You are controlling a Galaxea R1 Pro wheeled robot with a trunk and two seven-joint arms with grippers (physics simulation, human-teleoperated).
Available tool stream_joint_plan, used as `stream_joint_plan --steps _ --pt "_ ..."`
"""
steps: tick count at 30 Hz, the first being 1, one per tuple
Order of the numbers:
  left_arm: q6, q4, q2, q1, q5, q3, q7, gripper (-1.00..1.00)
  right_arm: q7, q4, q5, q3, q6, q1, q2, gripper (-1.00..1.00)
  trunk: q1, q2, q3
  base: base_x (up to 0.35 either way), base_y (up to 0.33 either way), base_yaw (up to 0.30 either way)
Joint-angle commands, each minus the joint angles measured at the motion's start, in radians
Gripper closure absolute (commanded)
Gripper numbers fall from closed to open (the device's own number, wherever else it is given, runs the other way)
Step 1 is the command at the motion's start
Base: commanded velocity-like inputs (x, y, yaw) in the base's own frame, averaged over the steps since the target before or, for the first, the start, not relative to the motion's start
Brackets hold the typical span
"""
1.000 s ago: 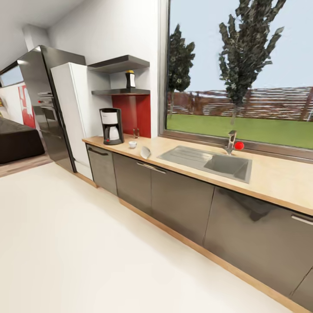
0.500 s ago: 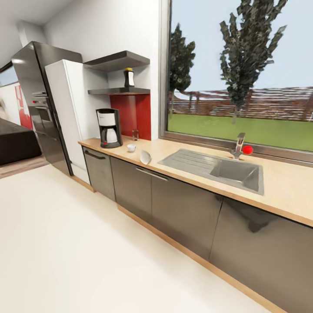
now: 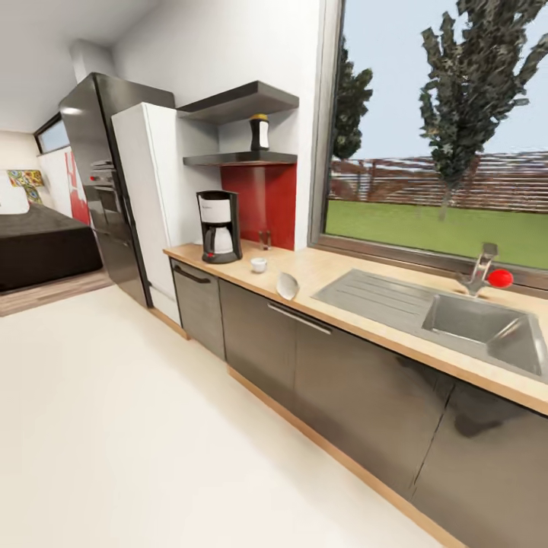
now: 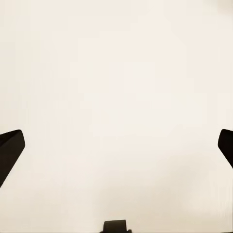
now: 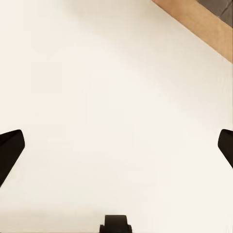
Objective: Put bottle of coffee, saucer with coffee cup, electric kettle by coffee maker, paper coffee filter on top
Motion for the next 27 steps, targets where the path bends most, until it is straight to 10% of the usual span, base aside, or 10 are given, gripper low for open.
stream_joint_plan --steps 1,27 --pt "-0.004 0.001 0.000 -0.001 -0.007 0.000 -0.001 -1.00 0.001 0.000 0.001 0.000 -0.003 0.000 0.000 -1.00 0.001 -0.001 -0.001 0.312 0.192 0.276" --pt "-0.004 0.003 0.000 -0.001 -0.007 0.000 -0.001 -1.00 0.001 0.000 0.001 0.000 -0.003 0.000 0.001 -1.00 0.001 -0.001 -0.001 0.326 0.045 0.243"
